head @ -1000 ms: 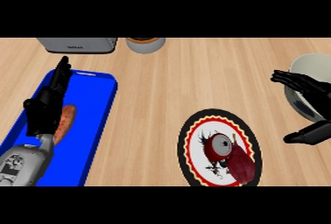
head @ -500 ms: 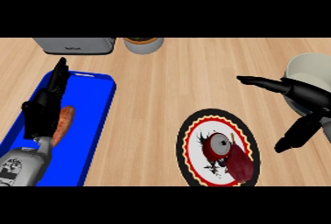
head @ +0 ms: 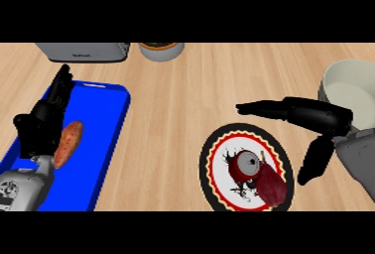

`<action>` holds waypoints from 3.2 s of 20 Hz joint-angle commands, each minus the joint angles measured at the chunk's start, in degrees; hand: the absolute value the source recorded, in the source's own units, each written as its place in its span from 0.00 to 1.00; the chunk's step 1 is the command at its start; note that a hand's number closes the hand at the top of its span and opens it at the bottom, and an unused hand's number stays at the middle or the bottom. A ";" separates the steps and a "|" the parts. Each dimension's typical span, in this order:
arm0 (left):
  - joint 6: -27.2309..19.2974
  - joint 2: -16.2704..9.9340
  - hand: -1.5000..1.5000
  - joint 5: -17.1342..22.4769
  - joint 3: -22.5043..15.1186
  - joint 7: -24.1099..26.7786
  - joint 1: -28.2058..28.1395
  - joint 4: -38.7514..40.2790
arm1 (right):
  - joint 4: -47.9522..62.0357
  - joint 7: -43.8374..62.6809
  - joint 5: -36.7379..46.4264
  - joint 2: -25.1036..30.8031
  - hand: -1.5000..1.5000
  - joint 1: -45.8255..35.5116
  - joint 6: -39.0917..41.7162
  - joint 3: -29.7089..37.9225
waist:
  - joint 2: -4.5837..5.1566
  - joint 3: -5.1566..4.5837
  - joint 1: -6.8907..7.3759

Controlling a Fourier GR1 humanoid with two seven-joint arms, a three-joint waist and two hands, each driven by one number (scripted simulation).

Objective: Pick the can from the plate and place it in the bowl

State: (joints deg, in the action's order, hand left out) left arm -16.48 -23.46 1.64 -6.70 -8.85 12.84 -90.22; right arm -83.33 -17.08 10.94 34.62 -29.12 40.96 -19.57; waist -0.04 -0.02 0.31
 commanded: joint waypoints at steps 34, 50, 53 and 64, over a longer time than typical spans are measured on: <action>7.15 8.33 0.50 -8.37 6.61 1.42 -1.47 0.40 | 11.53 -9.80 38.54 -18.17 1.00 7.62 -12.20 -7.78 | 0.06 0.02 -0.29; 8.06 8.39 0.50 -9.18 9.34 -0.91 -1.43 -1.57 | 13.84 25.79 42.54 -34.24 1.00 7.36 -22.47 10.08 | -0.29 -0.19 -1.55; 9.44 8.57 0.50 -8.39 8.51 -0.89 -1.18 -2.13 | 10.52 37.68 38.18 -34.43 1.00 3.35 -29.32 9.67 | -0.33 -0.03 0.88; 9.38 7.94 0.50 -9.35 8.81 -2.08 -1.14 -2.76 | -7.55 70.68 43.12 -34.61 1.00 -3.37 -54.80 0.81 | -0.69 -0.05 -0.36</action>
State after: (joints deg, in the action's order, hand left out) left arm -7.16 -14.67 -7.36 1.61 -10.00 12.27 -91.58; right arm -85.39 41.87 48.90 0.21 -30.92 -9.02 -16.62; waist -0.57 -0.06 0.52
